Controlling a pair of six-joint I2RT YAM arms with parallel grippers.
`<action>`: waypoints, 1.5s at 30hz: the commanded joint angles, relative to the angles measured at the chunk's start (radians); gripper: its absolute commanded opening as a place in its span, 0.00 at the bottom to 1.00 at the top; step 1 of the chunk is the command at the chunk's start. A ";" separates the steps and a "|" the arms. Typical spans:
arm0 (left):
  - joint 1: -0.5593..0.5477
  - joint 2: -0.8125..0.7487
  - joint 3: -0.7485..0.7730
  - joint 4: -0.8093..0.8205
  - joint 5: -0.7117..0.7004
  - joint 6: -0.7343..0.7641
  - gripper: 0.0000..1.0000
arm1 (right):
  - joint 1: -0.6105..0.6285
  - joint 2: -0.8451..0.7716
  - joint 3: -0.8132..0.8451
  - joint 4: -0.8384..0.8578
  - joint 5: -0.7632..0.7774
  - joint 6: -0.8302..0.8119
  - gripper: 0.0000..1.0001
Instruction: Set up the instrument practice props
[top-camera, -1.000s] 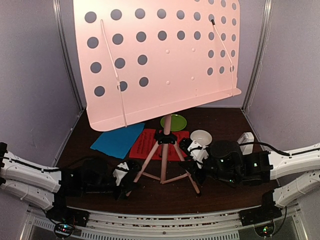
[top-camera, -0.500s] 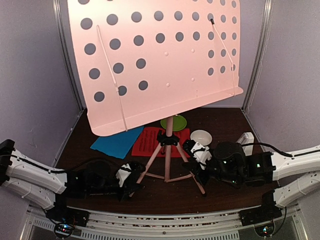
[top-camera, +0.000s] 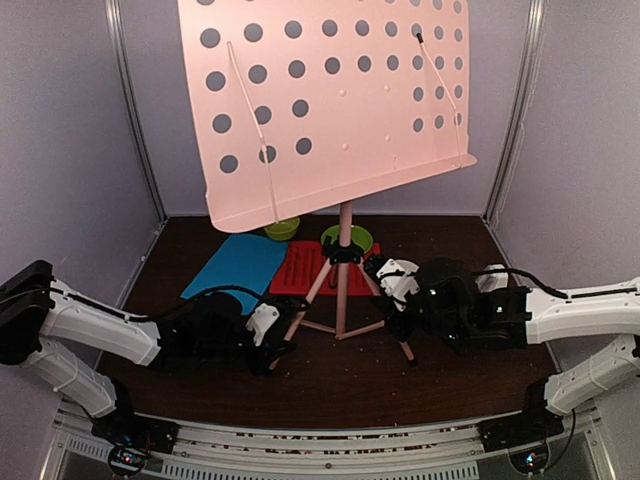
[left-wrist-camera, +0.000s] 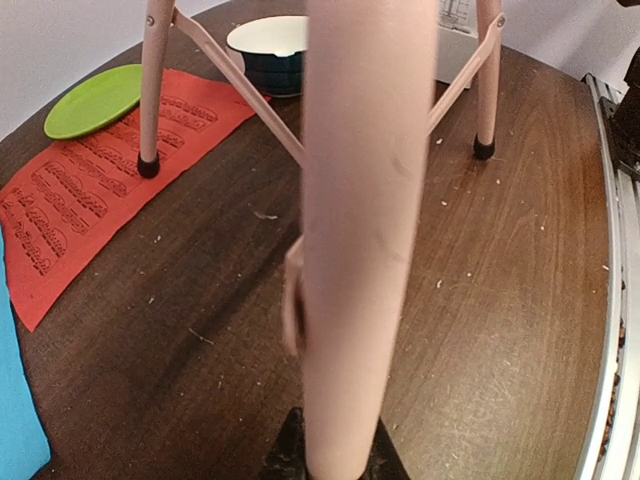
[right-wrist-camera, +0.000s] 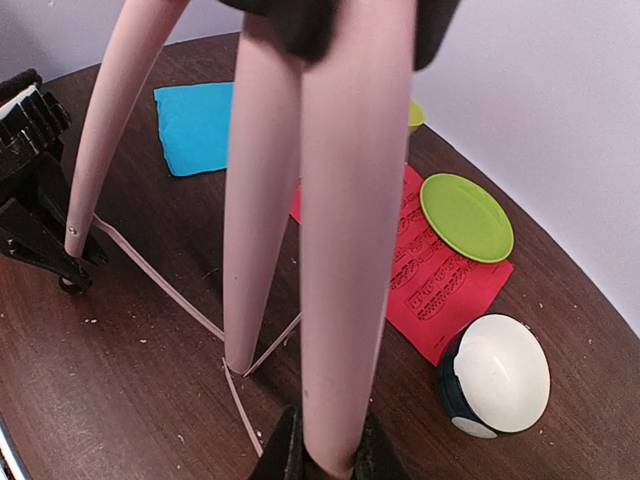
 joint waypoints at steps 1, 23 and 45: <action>0.071 -0.066 -0.087 -0.223 -0.119 -0.126 0.00 | -0.017 -0.098 -0.020 -0.151 0.091 -0.101 0.00; 0.038 -0.187 -0.156 -0.310 -0.180 -0.196 0.00 | 0.046 -0.098 -0.012 -0.235 -0.072 -0.031 0.00; -0.024 -0.297 -0.043 -0.374 -0.196 -0.050 0.60 | 0.069 -0.212 -0.094 -0.244 -0.262 0.078 0.85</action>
